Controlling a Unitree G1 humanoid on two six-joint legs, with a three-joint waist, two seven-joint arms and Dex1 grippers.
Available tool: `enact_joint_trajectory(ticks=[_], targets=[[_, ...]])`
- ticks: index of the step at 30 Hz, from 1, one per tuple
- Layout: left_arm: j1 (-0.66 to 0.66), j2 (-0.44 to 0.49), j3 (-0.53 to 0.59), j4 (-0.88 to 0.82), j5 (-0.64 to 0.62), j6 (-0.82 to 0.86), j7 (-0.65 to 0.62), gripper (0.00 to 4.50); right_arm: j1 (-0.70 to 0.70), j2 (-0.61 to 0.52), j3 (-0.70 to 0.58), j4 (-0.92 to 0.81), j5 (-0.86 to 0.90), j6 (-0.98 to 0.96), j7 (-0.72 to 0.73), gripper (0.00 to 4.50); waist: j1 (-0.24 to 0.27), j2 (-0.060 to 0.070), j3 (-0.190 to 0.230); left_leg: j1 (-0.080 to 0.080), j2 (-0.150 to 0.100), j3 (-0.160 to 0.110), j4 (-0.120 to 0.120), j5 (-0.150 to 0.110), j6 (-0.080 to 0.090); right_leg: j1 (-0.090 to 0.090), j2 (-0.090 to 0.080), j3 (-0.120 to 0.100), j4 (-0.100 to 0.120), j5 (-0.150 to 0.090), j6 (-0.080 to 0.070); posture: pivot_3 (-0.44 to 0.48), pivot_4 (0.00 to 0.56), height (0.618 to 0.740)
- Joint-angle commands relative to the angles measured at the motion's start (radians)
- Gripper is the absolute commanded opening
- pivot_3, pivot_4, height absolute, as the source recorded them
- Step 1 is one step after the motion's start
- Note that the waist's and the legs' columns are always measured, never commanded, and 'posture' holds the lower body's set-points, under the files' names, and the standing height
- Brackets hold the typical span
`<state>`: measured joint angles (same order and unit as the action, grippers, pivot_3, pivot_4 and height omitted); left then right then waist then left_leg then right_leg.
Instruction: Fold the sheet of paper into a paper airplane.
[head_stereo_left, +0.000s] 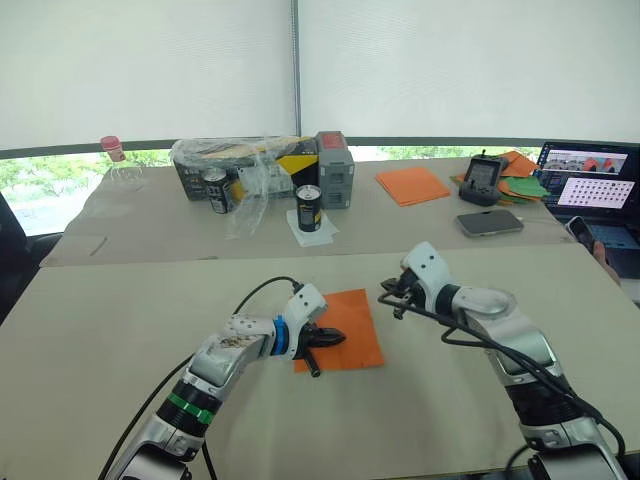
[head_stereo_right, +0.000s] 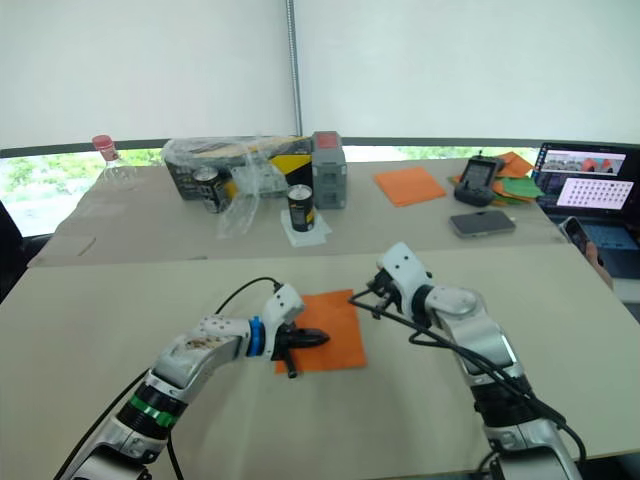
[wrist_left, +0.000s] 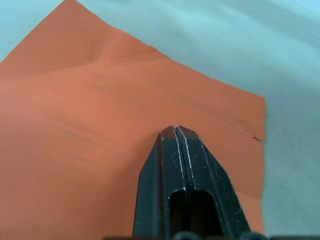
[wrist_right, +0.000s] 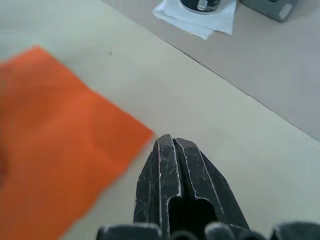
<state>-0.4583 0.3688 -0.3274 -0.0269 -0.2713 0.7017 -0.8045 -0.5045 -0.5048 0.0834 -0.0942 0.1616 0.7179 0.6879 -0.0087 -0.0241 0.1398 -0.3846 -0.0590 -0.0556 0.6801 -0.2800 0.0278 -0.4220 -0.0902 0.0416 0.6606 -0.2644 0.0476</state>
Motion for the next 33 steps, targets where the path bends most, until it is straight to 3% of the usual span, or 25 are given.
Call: enact_joint_trajectory(ticks=[1, 2, 8, 18, 30, 33], targets=[[0.014, 0.001, -0.002, 0.014, 0.022, 0.027, 0.029, 0.00, -0.033, 0.063, -0.114, -0.040, 0.142, 0.191, -0.022, 1.61, -0.001, 0.000, 0.000, 0.000, 0.000, 0.000, 0.000, 0.000, 0.000, 0.000, 0.000, 0.000, 0.000, 0.000, 0.000, 0.000, 0.150, 0.740], [0.012, 0.000, -0.003, 0.013, 0.022, 0.028, 0.030, 0.00, -0.039, 0.082, -0.128, -0.041, 0.174, 0.244, -0.026, 1.95, -0.002, 0.000, 0.000, 0.000, 0.000, 0.000, 0.000, 0.000, 0.000, 0.000, 0.000, 0.001, 0.000, 0.000, 0.000, 0.000, 0.150, 0.740], [0.008, -0.001, -0.009, 0.008, 0.025, 0.028, 0.036, 0.00, -0.058, 0.133, -0.126, 0.074, 0.159, 0.264, -0.107, 1.95, -0.001, 0.000, 0.000, 0.001, -0.001, 0.000, 0.000, 0.000, 0.000, 0.000, -0.001, 0.000, 0.002, 0.000, 0.000, 0.000, 0.150, 0.740], [0.029, -0.005, 0.015, 0.013, 0.016, 0.030, 0.055, 0.00, -0.096, 0.161, -0.101, 0.278, 0.153, 0.112, -0.084, 1.95, -0.005, 0.001, 0.000, 0.002, -0.001, 0.000, 0.000, 0.001, 0.000, 0.000, 0.000, 0.001, 0.003, 0.000, 0.000, 0.000, 0.150, 0.740], [0.023, -0.010, 0.016, 0.028, 0.024, 0.020, 0.063, 0.00, -0.112, 0.210, -0.084, 0.289, 0.196, 0.113, -0.033, 1.95, -0.005, 0.001, 0.000, 0.002, -0.001, 0.000, 0.000, 0.001, 0.000, 0.000, -0.001, 0.000, 0.003, 0.000, 0.000, 0.000, 0.150, 0.740], [0.022, -0.009, 0.018, 0.032, 0.024, 0.018, 0.064, 0.00, -0.108, 0.207, -0.084, 0.290, 0.188, 0.106, -0.036, 1.17, -0.005, 0.001, 0.000, 0.002, -0.001, 0.000, 0.000, 0.001, 0.000, 0.000, -0.001, 0.000, 0.003, 0.000, 0.000, 0.000, 0.150, 0.740]])
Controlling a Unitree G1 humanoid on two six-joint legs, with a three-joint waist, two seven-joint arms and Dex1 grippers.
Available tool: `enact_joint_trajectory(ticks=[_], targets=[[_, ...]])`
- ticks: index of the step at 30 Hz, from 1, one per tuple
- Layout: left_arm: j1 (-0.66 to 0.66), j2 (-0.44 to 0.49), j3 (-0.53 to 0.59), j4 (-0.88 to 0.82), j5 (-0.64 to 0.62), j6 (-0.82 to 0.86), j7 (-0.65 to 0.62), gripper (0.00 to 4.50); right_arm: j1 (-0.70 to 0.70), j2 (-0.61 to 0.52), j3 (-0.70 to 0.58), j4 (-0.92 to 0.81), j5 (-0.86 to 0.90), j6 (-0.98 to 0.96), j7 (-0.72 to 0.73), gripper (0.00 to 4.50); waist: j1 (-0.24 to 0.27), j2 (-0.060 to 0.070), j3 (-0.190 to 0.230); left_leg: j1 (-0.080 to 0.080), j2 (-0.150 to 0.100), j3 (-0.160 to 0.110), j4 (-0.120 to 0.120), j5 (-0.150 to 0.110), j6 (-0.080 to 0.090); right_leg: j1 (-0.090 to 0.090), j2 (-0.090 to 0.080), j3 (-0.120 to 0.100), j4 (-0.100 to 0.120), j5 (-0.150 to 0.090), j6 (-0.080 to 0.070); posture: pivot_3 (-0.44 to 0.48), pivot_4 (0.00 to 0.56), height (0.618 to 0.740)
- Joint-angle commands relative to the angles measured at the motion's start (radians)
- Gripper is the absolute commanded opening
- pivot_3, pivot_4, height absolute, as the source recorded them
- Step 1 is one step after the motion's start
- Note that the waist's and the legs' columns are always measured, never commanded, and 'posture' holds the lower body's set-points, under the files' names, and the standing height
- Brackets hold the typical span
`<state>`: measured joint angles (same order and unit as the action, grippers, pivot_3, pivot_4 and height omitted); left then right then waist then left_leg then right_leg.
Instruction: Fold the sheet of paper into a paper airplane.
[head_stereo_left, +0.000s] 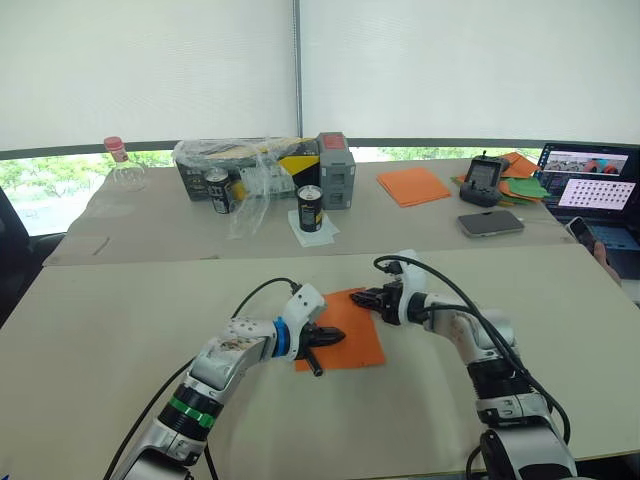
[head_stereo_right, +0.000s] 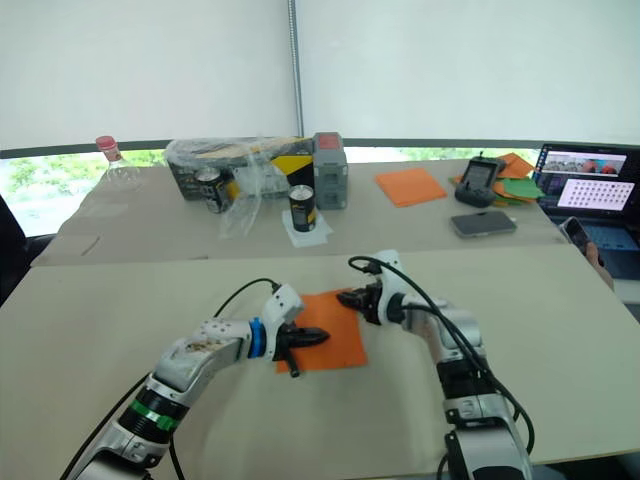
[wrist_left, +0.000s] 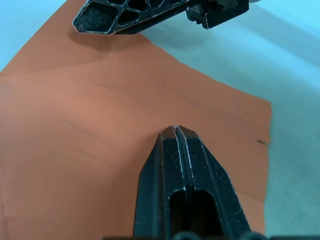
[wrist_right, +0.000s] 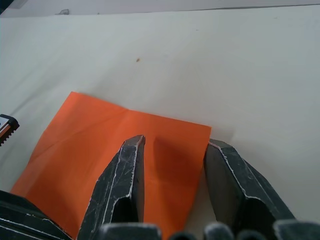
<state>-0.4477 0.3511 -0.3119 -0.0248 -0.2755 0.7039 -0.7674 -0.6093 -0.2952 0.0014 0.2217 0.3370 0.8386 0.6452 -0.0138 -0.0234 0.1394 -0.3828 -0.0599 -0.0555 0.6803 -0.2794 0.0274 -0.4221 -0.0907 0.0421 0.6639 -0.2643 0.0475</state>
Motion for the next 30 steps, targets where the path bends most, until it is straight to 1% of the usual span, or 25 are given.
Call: enact_joint_trajectory(ticks=[1, 3, 4, 9, 11, 15, 18, 20, 23, 30], targets=[[0.012, 0.008, 0.003, 0.030, 0.028, 0.017, 0.028, 0.00, -0.002, -0.005, -0.005, -0.032, 0.013, -0.015, 0.005, 0.82, 0.000, 0.000, 0.000, 0.000, 0.000, 0.000, 0.000, 0.000, 0.000, 0.000, 0.000, 0.000, 0.000, 0.000, 0.000, 0.000, 0.150, 0.740], [0.013, 0.007, 0.003, 0.029, 0.029, 0.017, 0.030, 0.00, 0.003, -0.017, -0.004, -0.049, 0.004, -0.023, 0.002, 0.12, 0.000, 0.000, 0.000, 0.000, 0.000, 0.000, 0.000, 0.000, 0.000, 0.000, 0.000, 0.000, 0.000, 0.000, 0.000, 0.000, 0.150, 0.740], [0.013, 0.008, 0.003, 0.029, 0.029, 0.017, 0.030, 0.00, 0.006, -0.026, 0.001, -0.058, -0.004, -0.030, 0.001, 0.05, 0.000, 0.000, 0.000, 0.000, 0.000, 0.000, 0.000, 0.000, 0.000, 0.000, 0.000, 0.000, 0.000, 0.000, 0.000, 0.000, 0.150, 0.740], [0.014, 0.009, 0.003, 0.032, 0.028, 0.016, 0.031, 0.00, 0.026, -0.057, -0.001, -0.133, -0.001, -0.035, 0.001, 0.05, 0.000, 0.000, 0.000, 0.000, 0.000, 0.000, 0.000, 0.000, 0.000, 0.000, 0.000, 0.000, 0.000, 0.000, 0.000, 0.000, 0.150, 0.740], [0.009, 0.008, 0.002, 0.040, 0.028, 0.013, 0.030, 0.00, 0.041, -0.079, 0.028, -0.180, -0.016, -0.045, 0.012, 0.05, 0.000, 0.000, 0.000, 0.000, 0.000, 0.000, 0.000, 0.000, 0.000, 0.000, 0.000, 0.000, 0.000, 0.000, 0.000, 0.000, 0.150, 0.740], [-0.006, 0.003, -0.002, 0.060, 0.031, 0.006, 0.026, 0.00, 0.078, -0.101, 0.145, -0.292, -0.088, -0.113, 0.011, 0.05, 0.001, 0.000, 0.000, 0.000, 0.000, 0.000, 0.000, 0.000, 0.000, 0.000, 0.000, 0.000, 0.000, 0.000, 0.000, 0.000, 0.150, 0.740], [-0.013, 0.000, -0.003, 0.070, 0.032, 0.001, 0.025, 0.00, 0.089, -0.103, 0.209, -0.341, -0.134, -0.154, 0.003, 0.05, 0.000, 0.000, 0.000, 0.000, 0.000, 0.000, 0.000, 0.000, 0.000, 0.000, 0.000, 0.000, 0.000, 0.000, 0.000, 0.000, 0.150, 0.740], [-0.017, -0.004, -0.004, 0.075, 0.032, -0.001, 0.026, 0.00, 0.096, -0.130, 0.298, -0.375, -0.229, -0.214, -0.013, 0.05, 0.000, 0.000, 0.000, 0.000, 0.000, 0.000, 0.000, 0.000, 0.000, 0.000, 0.000, 0.000, 0.000, 0.000, 0.000, 0.000, 0.150, 0.740], [-0.017, -0.006, -0.004, 0.076, 0.031, -0.002, 0.026, 0.00, 0.105, -0.151, 0.369, -0.372, -0.332, -0.289, -0.049, 0.05, 0.000, 0.000, 0.000, 0.000, 0.000, 0.000, 0.000, 0.000, 0.000, 0.000, 0.000, 0.000, 0.000, 0.000, 0.000, 0.000, 0.150, 0.740], [-0.019, -0.010, -0.004, 0.078, 0.031, -0.002, 0.027, 0.00, 0.137, -0.211, 0.463, -0.333, -0.559, -0.487, -0.132, 0.05, 0.001, 0.000, 0.000, 0.001, -0.001, 0.000, 0.000, 0.001, -0.001, 0.000, 0.000, 0.000, 0.000, 0.000, 0.000, 0.000, 0.150, 0.740]])
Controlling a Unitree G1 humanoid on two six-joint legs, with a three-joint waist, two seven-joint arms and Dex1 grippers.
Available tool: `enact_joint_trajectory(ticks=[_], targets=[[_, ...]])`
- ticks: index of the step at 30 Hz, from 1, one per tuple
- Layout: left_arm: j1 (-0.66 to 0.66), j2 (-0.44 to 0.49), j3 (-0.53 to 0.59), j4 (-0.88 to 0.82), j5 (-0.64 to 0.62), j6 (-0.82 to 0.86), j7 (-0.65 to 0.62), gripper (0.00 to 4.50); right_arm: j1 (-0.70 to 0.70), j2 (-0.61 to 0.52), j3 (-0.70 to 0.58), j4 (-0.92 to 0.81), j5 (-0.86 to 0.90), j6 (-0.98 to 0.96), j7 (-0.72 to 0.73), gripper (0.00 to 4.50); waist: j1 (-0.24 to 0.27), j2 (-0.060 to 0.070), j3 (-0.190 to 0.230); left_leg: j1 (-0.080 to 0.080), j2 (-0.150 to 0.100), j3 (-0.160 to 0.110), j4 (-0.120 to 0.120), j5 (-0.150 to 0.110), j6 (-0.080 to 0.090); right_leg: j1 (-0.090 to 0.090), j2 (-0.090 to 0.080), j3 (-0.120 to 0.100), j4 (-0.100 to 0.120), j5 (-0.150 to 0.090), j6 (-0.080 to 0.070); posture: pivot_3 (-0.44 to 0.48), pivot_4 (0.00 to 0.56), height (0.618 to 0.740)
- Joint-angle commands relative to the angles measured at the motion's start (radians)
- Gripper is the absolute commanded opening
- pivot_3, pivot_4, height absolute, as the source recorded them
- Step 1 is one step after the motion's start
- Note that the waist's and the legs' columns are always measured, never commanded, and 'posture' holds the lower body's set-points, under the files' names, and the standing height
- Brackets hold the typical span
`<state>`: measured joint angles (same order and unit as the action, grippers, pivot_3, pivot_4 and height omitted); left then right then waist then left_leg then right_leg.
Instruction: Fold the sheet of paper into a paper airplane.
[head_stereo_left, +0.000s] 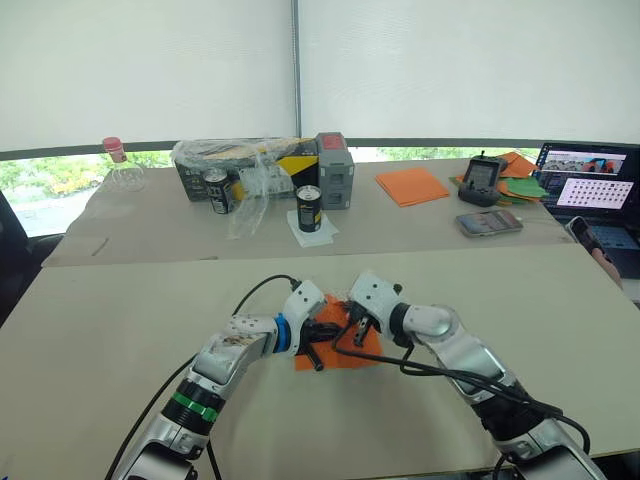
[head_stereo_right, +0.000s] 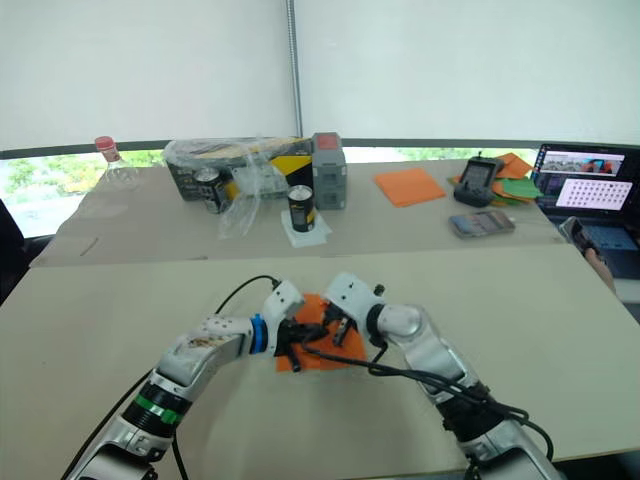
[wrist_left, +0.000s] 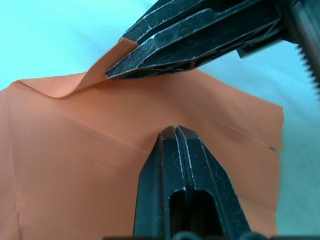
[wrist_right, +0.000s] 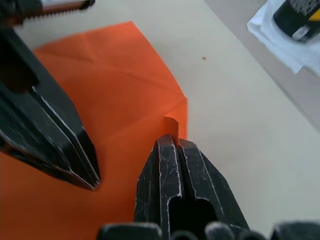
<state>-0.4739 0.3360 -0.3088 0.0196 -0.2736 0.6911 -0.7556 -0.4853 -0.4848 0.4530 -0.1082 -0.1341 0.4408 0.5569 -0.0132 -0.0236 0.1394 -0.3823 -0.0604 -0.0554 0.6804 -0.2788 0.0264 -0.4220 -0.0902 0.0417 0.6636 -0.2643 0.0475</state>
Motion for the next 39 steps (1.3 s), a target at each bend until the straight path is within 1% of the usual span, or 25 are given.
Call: enact_joint_trajectory(ticks=[1, 4, 7, 9, 12, 15, 17, 20, 24, 28, 34, 39], targets=[[0.006, 0.005, -0.005, 0.035, 0.029, 0.010, 0.016, 0.00, 0.022, -0.027, 0.017, -0.006, -0.107, -0.116, -0.050, 0.05, 0.001, 0.000, 0.000, 0.000, 0.000, 0.000, 0.000, 0.000, 0.000, 0.000, 0.000, 0.000, 0.000, 0.000, 0.000, 0.000, 0.150, 0.740], [0.001, 0.004, 0.003, 0.043, 0.029, 0.010, 0.018, 0.00, 0.053, -0.041, 0.020, -0.019, -0.148, -0.179, -0.058, 0.05, 0.002, 0.000, 0.000, 0.000, 0.000, 0.000, 0.000, 0.001, -0.001, 0.000, 0.000, 0.000, 0.000, 0.000, 0.000, 0.000, 0.150, 0.740], [-0.021, 0.023, 0.001, 0.082, 0.063, -0.015, 0.031, 0.00, 0.098, -0.005, -0.014, -0.035, -0.106, -0.161, -0.046, 0.05, 0.002, 0.000, 0.000, 0.000, 0.000, 0.000, 0.000, 0.001, -0.001, 0.001, 0.000, 0.000, 0.000, 0.000, 0.000, 0.000, 0.150, 0.740], [-0.047, 0.017, 0.028, 0.123, 0.059, -0.036, 0.040, 0.00, 0.107, 0.019, -0.023, -0.030, -0.100, -0.159, -0.041, 0.05, 0.001, 0.000, 0.000, 0.001, 0.000, 0.000, 0.000, 0.001, -0.001, 0.001, 0.001, 0.000, 0.000, 0.000, 0.000, 0.000, 0.150, 0.740], [-0.093, -0.016, 0.087, 0.167, 0.037, -0.058, 0.077, 0.00, 0.105, 0.035, -0.017, -0.001, -0.124, -0.173, -0.037, 0.05, -0.001, 0.000, 0.000, 0.001, 0.000, 0.000, 0.000, 0.001, -0.001, 0.001, 0.002, 0.000, 0.000, 0.000, 0.000, 0.000, 0.150, 0.740], [-0.153, -0.065, 0.133, 0.173, 0.017, -0.062, 0.117, 0.00, 0.106, 0.050, -0.026, 0.005, -0.117, -0.169, -0.028, 0.05, -0.001, 0.000, 0.000, 0.000, 0.001, 0.000, 0.000, 0.001, -0.002, 0.000, 0.002, 0.000, 0.000, 0.000, 0.000, 0.000, 0.150, 0.740], [-0.190, -0.091, 0.158, 0.168, -0.005, -0.043, 0.120, 0.00, 0.108, 0.054, -0.025, 0.004, -0.120, -0.169, -0.021, 0.05, -0.001, 0.000, 0.000, -0.002, 0.000, 0.000, 0.000, 0.003, -0.005, -0.002, 0.002, 0.000, 0.000, 0.000, 0.000, 0.000, 0.150, 0.740], [-0.229, -0.114, 0.183, 0.170, -0.023, -0.022, 0.118, 0.00, 0.112, 0.057, -0.023, 0.001, -0.126, -0.167, -0.015, 0.05, 0.001, 0.000, 0.000, -0.003, 0.000, 0.000, 0.001, 0.003, -0.005, -0.002, 0.001, 0.000, 0.000, 0.000, 0.000, 0.000, 0.150, 0.740], [-0.241, -0.125, 0.163, 0.174, -0.023, -0.005, 0.089, 0.00, 0.117, 0.063, -0.025, 0.004, -0.135, -0.166, -0.011, 0.05, -0.002, 0.000, 0.000, -0.003, -0.001, 0.000, 0.001, 0.003, -0.006, -0.002, 0.001, 0.000, -0.001, 0.000, 0.000, 0.000, 0.150, 0.740], [-0.208, -0.107, 0.098, 0.192, 0.036, -0.037, 0.070, 0.00, 0.118, 0.068, -0.033, 0.006, -0.140, -0.161, -0.012, 0.05, -0.002, 0.000, 0.000, -0.003, 0.000, 0.000, 0.001, 0.004, -0.006, -0.002, 0.001, 0.000, 0.000, 0.000, 0.000, 0.000, 0.150, 0.740], [-0.189, -0.135, 0.102, 0.288, 0.060, -0.094, 0.079, 0.00, 0.117, 0.078, -0.038, 0.005, -0.141, -0.159, -0.004, 0.05, -0.001, 0.000, 0.000, -0.003, -0.001, 0.000, 0.001, 0.004, -0.006, -0.002, 0.001, 0.000, 0.000, 0.000, 0.000, 0.000, 0.150, 0.740], [-0.201, -0.154, 0.054, 0.354, 0.118, -0.148, 0.074, 0.00, 0.117, 0.077, -0.044, -0.006, -0.143, -0.153, 0.004, 0.05, 0.000, 0.000, 0.000, -0.002, -0.001, 0.000, 0.001, 0.004, -0.006, -0.001, 0.001, 0.000, 0.000, 0.000, 0.000, 0.000, 0.150, 0.740]])
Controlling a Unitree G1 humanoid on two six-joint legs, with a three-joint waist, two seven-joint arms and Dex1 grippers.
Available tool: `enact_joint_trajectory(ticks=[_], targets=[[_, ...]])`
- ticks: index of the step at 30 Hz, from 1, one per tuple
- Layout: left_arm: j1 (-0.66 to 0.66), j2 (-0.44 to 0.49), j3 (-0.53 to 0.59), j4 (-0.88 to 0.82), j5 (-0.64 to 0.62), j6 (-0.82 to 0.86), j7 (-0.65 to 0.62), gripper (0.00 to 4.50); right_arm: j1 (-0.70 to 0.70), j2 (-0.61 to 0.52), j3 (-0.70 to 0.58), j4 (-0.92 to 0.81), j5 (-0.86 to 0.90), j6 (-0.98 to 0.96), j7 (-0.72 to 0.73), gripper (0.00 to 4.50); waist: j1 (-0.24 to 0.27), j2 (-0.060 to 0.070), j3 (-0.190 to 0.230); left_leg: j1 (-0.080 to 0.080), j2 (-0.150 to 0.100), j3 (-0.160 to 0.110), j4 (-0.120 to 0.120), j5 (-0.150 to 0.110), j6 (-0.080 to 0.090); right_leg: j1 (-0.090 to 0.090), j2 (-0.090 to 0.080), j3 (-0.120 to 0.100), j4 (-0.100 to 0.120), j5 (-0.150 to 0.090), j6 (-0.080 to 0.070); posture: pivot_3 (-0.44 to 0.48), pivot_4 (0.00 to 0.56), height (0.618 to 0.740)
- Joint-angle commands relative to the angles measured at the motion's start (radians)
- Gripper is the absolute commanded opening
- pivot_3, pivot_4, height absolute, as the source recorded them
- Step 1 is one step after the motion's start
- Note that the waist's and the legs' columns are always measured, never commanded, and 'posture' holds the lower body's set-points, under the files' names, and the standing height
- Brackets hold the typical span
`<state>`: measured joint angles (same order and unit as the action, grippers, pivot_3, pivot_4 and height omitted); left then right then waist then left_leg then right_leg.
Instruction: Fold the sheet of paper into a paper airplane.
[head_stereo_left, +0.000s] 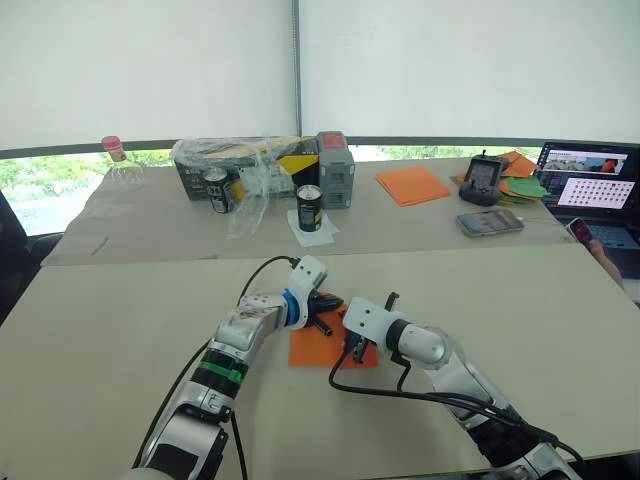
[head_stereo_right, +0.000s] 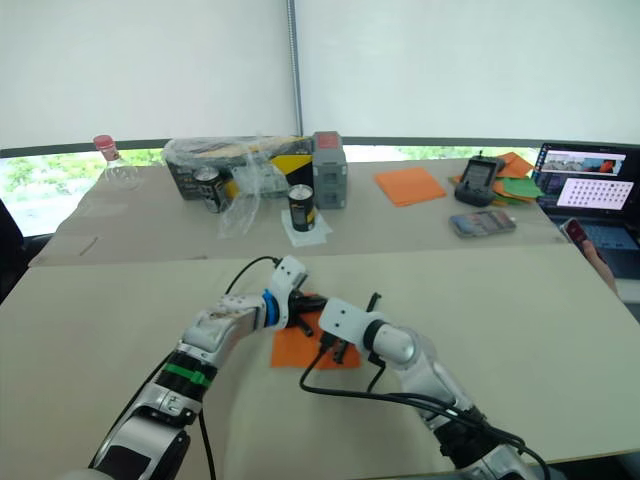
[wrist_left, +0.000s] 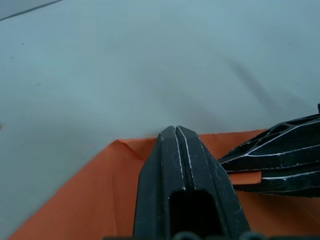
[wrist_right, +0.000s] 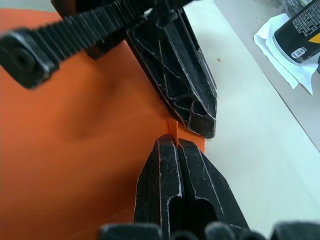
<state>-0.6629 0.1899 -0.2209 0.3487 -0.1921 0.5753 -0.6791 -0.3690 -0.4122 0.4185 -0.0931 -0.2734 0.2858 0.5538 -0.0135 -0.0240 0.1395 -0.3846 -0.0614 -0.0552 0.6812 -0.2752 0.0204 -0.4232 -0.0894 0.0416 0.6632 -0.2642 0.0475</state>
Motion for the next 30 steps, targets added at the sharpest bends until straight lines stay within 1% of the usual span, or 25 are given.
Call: enact_joint_trajectory(ticks=[1, 5, 7, 10, 15, 19, 23, 29, 30], targets=[[-0.013, -0.010, -0.038, 0.035, 0.047, -0.040, -0.004, 0.00, 0.000, 0.004, -0.011, -0.022, -0.006, 0.002, 0.006, 0.05, 0.000, 0.000, 0.000, 0.000, 0.000, 0.000, 0.000, 0.000, 0.000, 0.000, 0.000, 0.000, 0.000, 0.000, 0.000, 0.000, 0.150, 0.740], [-0.014, -0.010, -0.048, 0.056, 0.069, -0.057, -0.015, 0.00, 0.001, 0.007, -0.023, -0.034, -0.012, 0.017, -0.007, 0.05, 0.001, 0.000, 0.000, 0.001, 0.000, 0.000, 0.000, -0.001, 0.001, 0.001, 0.000, 0.000, 0.000, 0.000, 0.000, 0.000, 0.150, 0.740], [-0.013, -0.008, -0.044, 0.062, 0.071, -0.059, -0.022, 0.00, 0.001, -0.007, -0.020, -0.066, -0.010, 0.031, 0.020, 0.61, 0.002, 0.000, 0.000, 0.001, 0.000, 0.000, 0.000, -0.001, 0.001, 0.001, 0.000, 0.000, 0.000, 0.000, 0.000, 0.000, 0.150, 0.740], [-0.015, -0.001, -0.037, 0.072, 0.072, -0.064, -0.031, 0.00, 0.011, -0.039, -0.021, -0.136, -0.028, 0.055, 0.049, 1.61, 0.002, 0.000, 0.000, 0.000, 0.000, 0.000, 0.000, -0.001, 0.001, 0.001, 0.000, 0.000, 0.000, 0.000, 0.000, 0.000, 0.150, 0.740], [-0.012, 0.016, -0.025, 0.076, 0.074, -0.067, -0.039, 0.00, 0.054, -0.089, -0.093, -0.272, 0.016, 0.171, 0.112, 3.31, 0.002, 0.000, 0.000, 0.000, 0.000, 0.000, 0.000, -0.001, 0.002, 0.001, 0.000, 0.000, 0.000, 0.000, 0.000, 0.000, 0.150, 0.740], [-0.010, 0.032, -0.014, 0.076, 0.074, -0.068, -0.037, 0.00, 0.039, -0.081, -0.167, -0.316, 0.086, 0.243, 0.133, 3.31, -0.002, 0.000, 0.000, 0.001, 0.001, 0.000, 0.000, -0.002, 0.004, 0.001, 0.001, 0.000, 0.001, 0.000, 0.000, 0.000, 0.150, 0.740], [-0.006, 0.035, -0.010, 0.064, 0.072, -0.060, -0.033, 0.00, -0.016, -0.001, -0.213, -0.238, 0.124, 0.255, 0.063, 2.05, -0.004, 0.000, 0.000, 0.002, 0.002, 0.000, 0.000, -0.002, 0.004, 0.000, 0.002, 0.000, 0.002, 0.000, 0.000, 0.000, 0.150, 0.740], [-0.001, 0.037, -0.005, 0.050, 0.077, -0.056, -0.015, 0.00, -0.032, 0.103, -0.180, -0.077, 0.100, 0.253, -0.045, 0.03, -0.001, 0.000, 0.000, 0.001, 0.001, 0.000, 0.000, -0.001, 0.001, 0.000, 0.001, 0.000, 0.002, 0.000, 0.000, 0.000, 0.150, 0.740], [0.001, 0.039, -0.004, 0.046, 0.077, -0.054, -0.012, 0.00, -0.028, 0.118, -0.175, -0.053, 0.097, 0.255, -0.060, 0.03, -0.001, 0.000, 0.000, 0.001, 0.001, 0.000, 0.000, -0.001, 0.001, 0.000, 0.001, 0.000, 0.002, 0.000, 0.000, 0.000, 0.150, 0.740]])
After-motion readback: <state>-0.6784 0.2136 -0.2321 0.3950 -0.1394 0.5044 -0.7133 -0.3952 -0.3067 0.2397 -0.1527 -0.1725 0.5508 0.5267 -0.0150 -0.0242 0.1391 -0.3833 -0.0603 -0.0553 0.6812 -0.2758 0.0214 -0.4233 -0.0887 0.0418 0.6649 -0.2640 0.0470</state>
